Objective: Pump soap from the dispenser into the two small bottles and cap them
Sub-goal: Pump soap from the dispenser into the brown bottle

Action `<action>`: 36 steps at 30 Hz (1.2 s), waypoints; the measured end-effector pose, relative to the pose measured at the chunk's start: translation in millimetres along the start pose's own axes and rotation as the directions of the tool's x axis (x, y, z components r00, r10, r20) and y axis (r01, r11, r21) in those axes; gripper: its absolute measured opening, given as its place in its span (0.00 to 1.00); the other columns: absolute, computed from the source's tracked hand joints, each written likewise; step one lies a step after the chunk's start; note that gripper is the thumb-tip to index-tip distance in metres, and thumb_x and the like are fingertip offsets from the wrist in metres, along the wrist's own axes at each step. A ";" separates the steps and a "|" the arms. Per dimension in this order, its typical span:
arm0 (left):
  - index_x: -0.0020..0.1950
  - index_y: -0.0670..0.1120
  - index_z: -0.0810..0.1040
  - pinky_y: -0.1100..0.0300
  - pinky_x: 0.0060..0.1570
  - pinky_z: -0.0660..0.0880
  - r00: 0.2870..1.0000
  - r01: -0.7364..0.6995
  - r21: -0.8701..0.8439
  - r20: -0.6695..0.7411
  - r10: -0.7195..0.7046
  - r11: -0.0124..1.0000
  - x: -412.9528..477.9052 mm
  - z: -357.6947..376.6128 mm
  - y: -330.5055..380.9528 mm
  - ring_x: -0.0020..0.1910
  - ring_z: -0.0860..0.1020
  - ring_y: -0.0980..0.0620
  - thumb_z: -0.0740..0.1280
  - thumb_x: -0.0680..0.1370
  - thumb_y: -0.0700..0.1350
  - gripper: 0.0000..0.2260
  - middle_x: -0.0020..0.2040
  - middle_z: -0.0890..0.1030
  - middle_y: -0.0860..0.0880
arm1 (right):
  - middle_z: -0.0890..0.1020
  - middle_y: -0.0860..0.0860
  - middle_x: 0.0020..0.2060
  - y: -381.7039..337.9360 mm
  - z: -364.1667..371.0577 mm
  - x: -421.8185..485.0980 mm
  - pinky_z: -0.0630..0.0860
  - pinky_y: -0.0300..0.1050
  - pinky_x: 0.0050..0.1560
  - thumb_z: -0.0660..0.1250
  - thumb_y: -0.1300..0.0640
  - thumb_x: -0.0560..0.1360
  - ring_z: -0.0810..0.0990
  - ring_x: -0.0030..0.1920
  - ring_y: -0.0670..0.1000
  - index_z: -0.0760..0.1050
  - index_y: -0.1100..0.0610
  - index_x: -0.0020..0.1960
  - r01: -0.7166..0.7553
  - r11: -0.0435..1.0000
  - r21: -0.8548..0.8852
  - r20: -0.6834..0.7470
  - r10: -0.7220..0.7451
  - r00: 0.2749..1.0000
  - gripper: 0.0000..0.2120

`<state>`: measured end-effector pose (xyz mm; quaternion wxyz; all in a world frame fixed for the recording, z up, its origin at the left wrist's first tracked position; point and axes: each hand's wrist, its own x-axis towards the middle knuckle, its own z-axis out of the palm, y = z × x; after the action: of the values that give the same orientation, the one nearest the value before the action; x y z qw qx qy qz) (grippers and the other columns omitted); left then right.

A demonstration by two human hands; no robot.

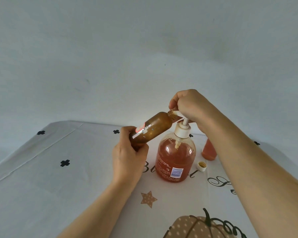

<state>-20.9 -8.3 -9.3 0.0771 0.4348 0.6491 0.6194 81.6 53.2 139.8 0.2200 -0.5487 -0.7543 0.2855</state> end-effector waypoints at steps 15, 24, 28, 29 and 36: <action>0.41 0.55 0.72 0.74 0.30 0.68 0.996 0.088 0.009 -0.006 -0.088 0.996 4.6 1.8 -4.7 0.33 0.74 0.66 0.70 0.69 0.35 0.15 0.32 0.76 0.55 | 0.79 0.51 0.44 11.6 5.4 8.2 0.69 0.37 0.30 0.52 0.72 0.78 0.75 0.33 0.48 0.72 0.54 0.40 0.041 0.999 0.015 -0.022 -0.041 0.999 0.18; 0.39 0.52 0.73 0.73 0.25 0.67 0.984 0.156 0.050 0.079 -0.160 0.986 6.7 2.2 -7.3 0.28 0.73 0.65 0.70 0.68 0.35 0.13 0.30 0.76 0.54 | 0.76 0.49 0.41 18.5 11.3 7.1 0.69 0.33 0.25 0.51 0.70 0.78 0.73 0.31 0.44 0.74 0.56 0.43 0.026 0.999 0.041 -0.050 -0.024 0.998 0.17; 0.39 0.50 0.74 0.69 0.25 0.68 0.986 0.127 0.052 0.099 -0.132 0.991 5.1 4.4 -7.3 0.28 0.74 0.61 0.72 0.68 0.38 0.09 0.28 0.76 0.53 | 0.77 0.50 0.44 8.5 3.9 5.8 0.69 0.37 0.32 0.51 0.70 0.80 0.74 0.32 0.44 0.74 0.57 0.47 0.016 0.999 0.044 -0.063 -0.014 0.998 0.15; 0.39 0.49 0.74 0.68 0.26 0.68 0.988 0.110 0.058 0.098 -0.115 0.992 4.6 4.7 -6.4 0.29 0.74 0.61 0.72 0.68 0.38 0.09 0.28 0.75 0.53 | 0.78 0.50 0.44 6.9 2.5 6.1 0.71 0.38 0.34 0.51 0.69 0.80 0.75 0.32 0.45 0.74 0.56 0.45 0.023 0.999 0.044 -0.069 -0.020 0.997 0.16; 0.38 0.50 0.71 0.73 0.27 0.67 0.995 0.069 0.052 0.068 -0.072 0.996 3.5 0.1 1.9 0.29 0.73 0.65 0.71 0.70 0.37 0.11 0.29 0.74 0.54 | 0.79 0.51 0.43 5.2 3.0 6.3 0.76 0.42 0.42 0.52 0.70 0.79 0.75 0.32 0.45 0.74 0.56 0.46 0.027 0.999 0.024 -0.069 -0.025 0.997 0.16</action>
<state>-22.1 -6.2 -6.1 0.1106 0.4346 0.6763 0.5843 81.4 59.9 134.2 0.2565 -0.5457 -0.7496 0.2730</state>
